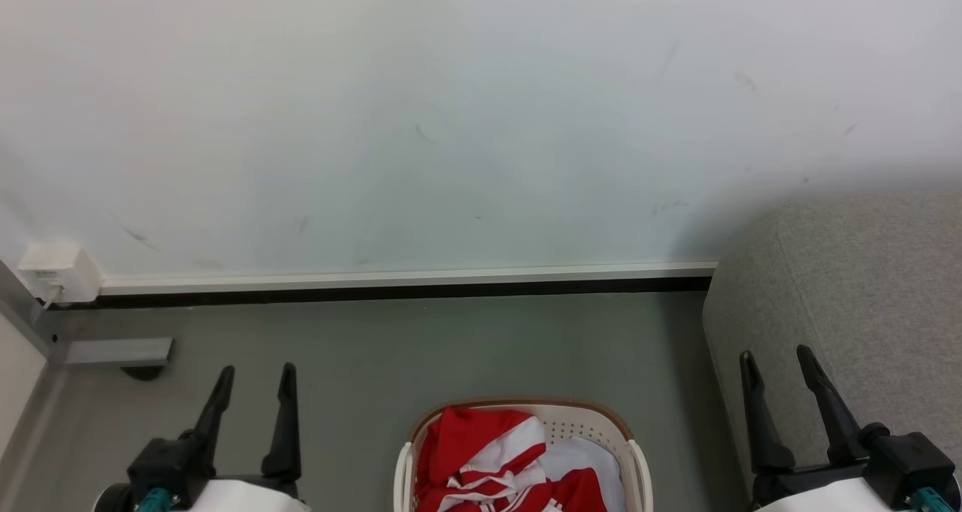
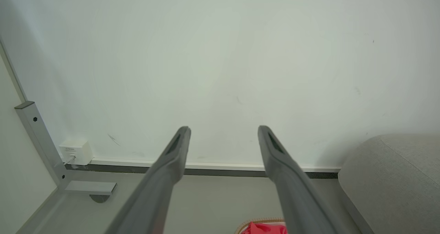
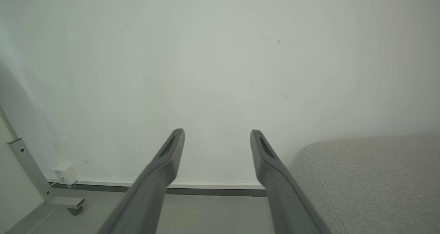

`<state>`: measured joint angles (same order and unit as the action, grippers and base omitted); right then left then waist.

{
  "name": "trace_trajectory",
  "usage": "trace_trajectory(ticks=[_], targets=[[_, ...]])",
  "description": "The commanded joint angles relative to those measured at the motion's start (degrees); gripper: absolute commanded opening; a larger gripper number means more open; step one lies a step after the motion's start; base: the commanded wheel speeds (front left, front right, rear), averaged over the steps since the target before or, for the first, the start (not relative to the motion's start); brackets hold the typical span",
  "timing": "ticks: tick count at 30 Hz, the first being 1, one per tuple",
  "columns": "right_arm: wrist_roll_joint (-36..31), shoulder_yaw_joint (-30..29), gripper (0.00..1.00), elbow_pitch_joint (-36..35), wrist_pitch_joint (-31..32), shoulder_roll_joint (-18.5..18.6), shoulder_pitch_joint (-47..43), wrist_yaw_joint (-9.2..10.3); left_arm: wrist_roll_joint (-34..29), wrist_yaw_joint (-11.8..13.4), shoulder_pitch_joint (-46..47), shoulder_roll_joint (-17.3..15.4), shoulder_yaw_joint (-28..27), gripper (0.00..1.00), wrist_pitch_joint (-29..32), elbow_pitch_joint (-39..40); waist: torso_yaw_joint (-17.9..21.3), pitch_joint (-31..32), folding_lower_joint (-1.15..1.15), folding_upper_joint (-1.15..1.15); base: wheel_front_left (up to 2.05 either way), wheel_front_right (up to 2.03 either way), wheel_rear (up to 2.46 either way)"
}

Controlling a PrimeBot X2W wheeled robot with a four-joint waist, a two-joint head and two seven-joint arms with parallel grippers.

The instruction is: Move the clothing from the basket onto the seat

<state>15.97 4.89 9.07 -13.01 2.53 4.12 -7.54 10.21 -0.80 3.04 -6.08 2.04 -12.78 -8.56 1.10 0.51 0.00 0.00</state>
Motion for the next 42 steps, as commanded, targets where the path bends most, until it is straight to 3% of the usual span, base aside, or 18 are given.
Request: trace_trajectory(ticks=[1,19,42], targets=[[-1.4,0.1,1.00,-0.5,-0.5,0.5,0.1,0.08,-1.7,-0.2,-0.3,-0.1,-0.3,1.00,-0.9,0.4,0.0,0.0,0.00,0.00,0.00,0.00,0.00],[-7.6,0.7,1.00,-1.4,-2.3,0.6,0.0,0.10,-9.0,-1.8,-0.7,1.2,-2.5,1.00,-2.5,1.0,0.1,-0.2,0.00,0.00,0.00,0.00,0.00],[-6.7,0.5,1.00,-1.4,-2.2,0.5,0.6,0.10,-8.8,-3.8,-0.3,2.6,-4.7,1.00,-2.4,0.7,0.8,-0.5,0.00,0.00,0.00,0.00,0.00]])
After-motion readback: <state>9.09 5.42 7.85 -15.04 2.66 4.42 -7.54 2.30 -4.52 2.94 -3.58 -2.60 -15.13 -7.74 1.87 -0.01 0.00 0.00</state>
